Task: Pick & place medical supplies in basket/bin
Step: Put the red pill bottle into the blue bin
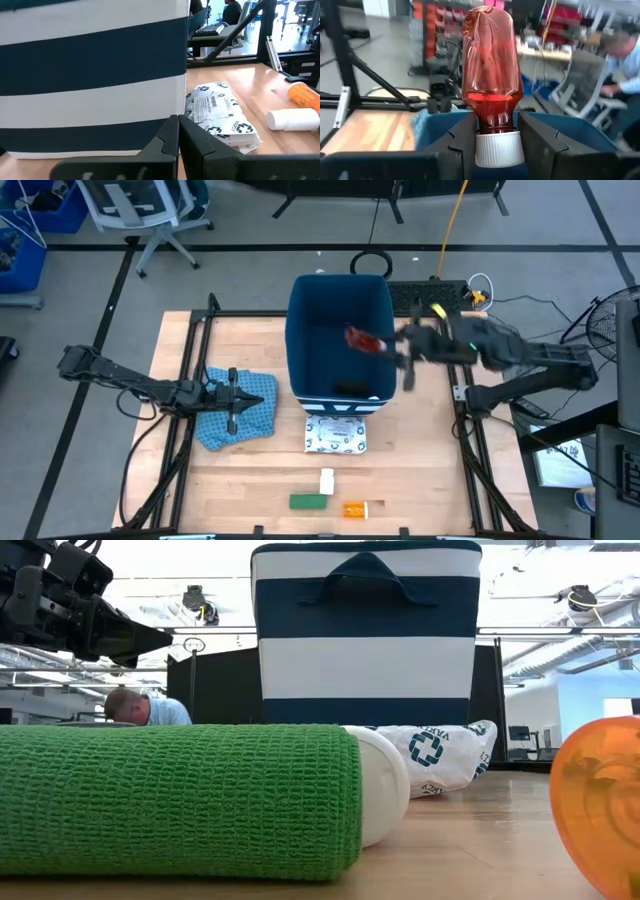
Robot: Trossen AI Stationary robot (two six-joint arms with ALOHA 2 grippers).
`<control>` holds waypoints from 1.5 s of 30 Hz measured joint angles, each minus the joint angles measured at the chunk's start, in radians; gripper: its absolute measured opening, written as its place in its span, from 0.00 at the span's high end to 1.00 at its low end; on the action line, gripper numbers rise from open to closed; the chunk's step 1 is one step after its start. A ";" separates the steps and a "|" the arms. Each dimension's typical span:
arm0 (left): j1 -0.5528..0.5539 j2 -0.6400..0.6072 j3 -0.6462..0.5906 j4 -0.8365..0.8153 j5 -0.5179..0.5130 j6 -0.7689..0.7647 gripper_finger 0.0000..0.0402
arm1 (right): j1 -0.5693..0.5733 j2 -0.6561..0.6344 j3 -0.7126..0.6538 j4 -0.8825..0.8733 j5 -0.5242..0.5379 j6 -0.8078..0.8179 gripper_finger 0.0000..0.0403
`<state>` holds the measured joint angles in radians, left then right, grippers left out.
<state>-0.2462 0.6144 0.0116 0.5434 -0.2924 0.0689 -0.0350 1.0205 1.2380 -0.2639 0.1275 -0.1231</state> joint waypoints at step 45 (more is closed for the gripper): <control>0.000 0.000 0.000 -0.025 0.004 0.007 0.98 | -0.278 0.991 0.236 -0.288 -0.212 -0.206 0.71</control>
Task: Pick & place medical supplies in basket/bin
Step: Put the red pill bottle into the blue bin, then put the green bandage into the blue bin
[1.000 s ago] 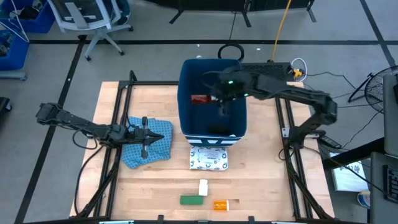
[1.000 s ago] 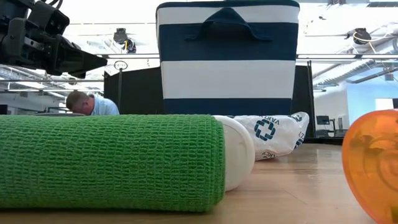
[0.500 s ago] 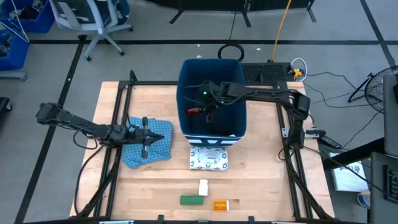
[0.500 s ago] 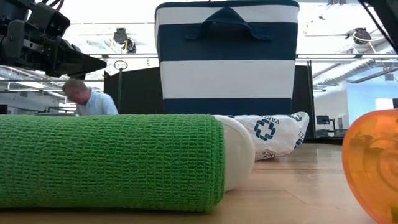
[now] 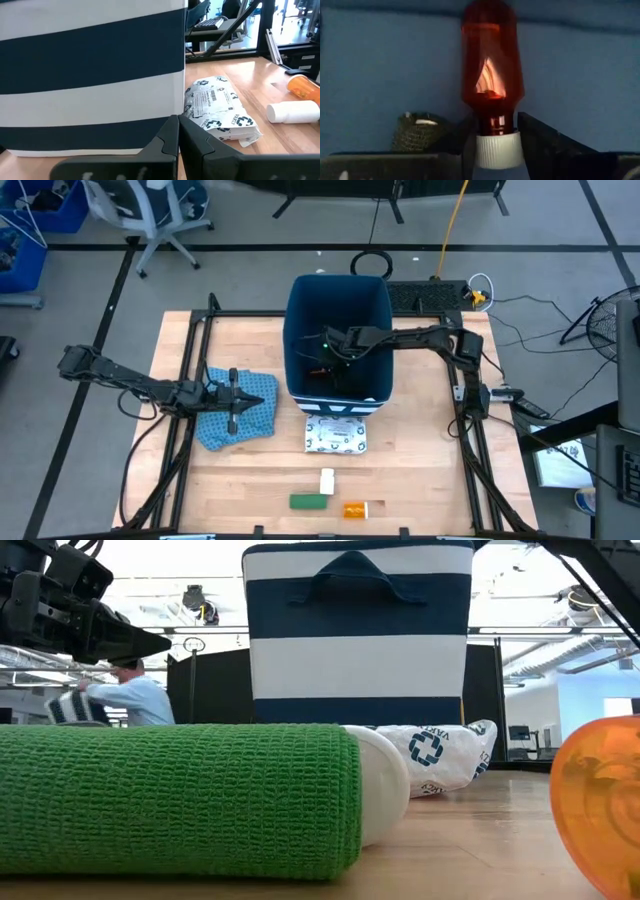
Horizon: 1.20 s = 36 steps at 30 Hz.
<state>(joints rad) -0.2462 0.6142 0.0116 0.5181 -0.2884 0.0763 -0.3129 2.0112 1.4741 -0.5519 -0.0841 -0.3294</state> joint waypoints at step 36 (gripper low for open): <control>0.000 0.000 0.000 0.004 0.001 0.031 0.98 | 0.001 -0.505 -0.154 0.260 0.088 0.022 0.50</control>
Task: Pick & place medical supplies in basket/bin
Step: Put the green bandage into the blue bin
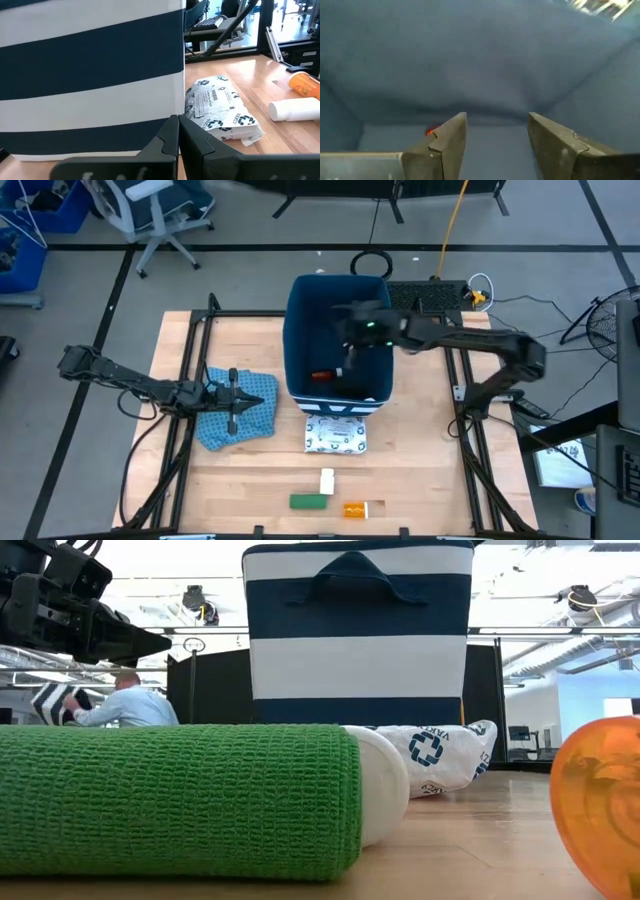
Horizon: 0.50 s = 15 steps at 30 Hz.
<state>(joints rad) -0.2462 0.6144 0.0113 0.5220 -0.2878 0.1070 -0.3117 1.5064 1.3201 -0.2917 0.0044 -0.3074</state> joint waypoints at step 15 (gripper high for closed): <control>0.000 0.000 0.000 -0.002 0.002 -0.004 0.98 | 0.131 -0.480 0.001 -0.192 -0.034 0.114 0.88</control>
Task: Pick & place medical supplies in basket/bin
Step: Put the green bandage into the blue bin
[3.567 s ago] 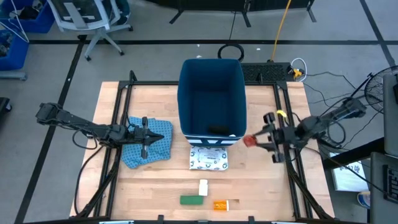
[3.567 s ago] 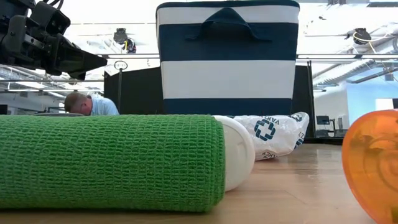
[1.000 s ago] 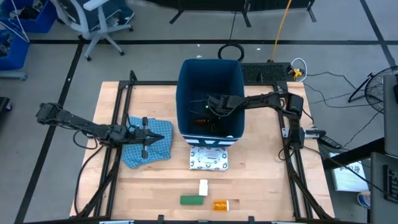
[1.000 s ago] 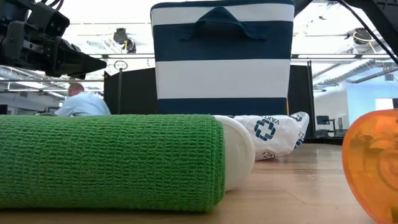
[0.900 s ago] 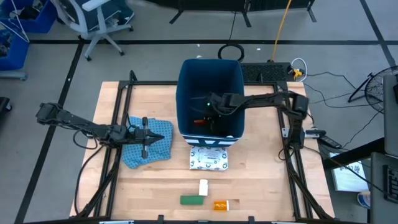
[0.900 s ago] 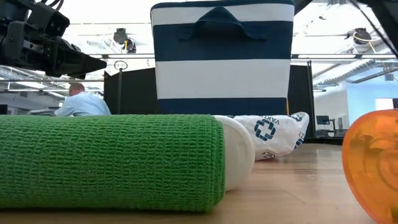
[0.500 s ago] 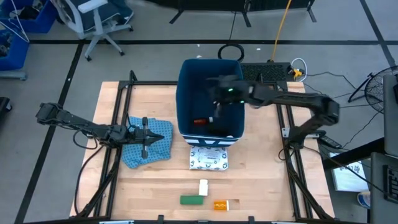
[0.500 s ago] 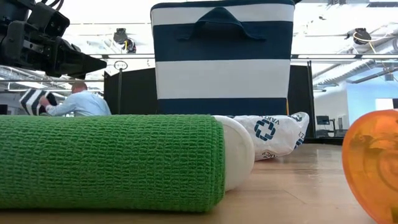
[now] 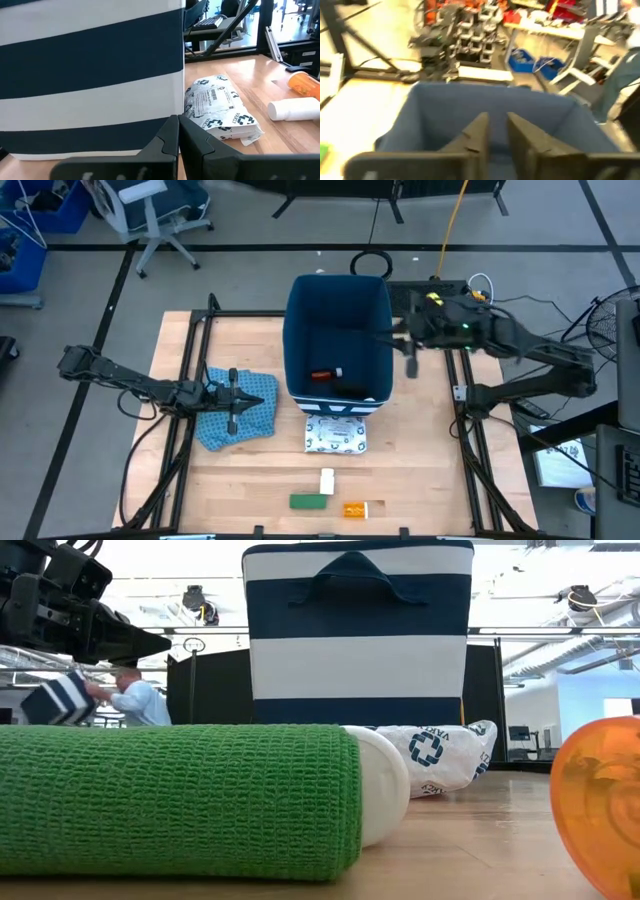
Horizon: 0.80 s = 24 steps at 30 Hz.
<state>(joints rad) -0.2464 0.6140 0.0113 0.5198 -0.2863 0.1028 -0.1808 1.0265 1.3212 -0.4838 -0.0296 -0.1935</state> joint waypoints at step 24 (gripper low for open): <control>0.000 0.000 0.000 -0.001 0.000 -0.032 0.98 | 0.216 -0.622 -0.741 0.405 -0.074 0.130 1.00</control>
<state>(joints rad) -0.2462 0.6144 0.0113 0.5186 -0.2867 0.0704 0.0353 0.4044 0.5799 -0.0788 -0.1037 -0.0639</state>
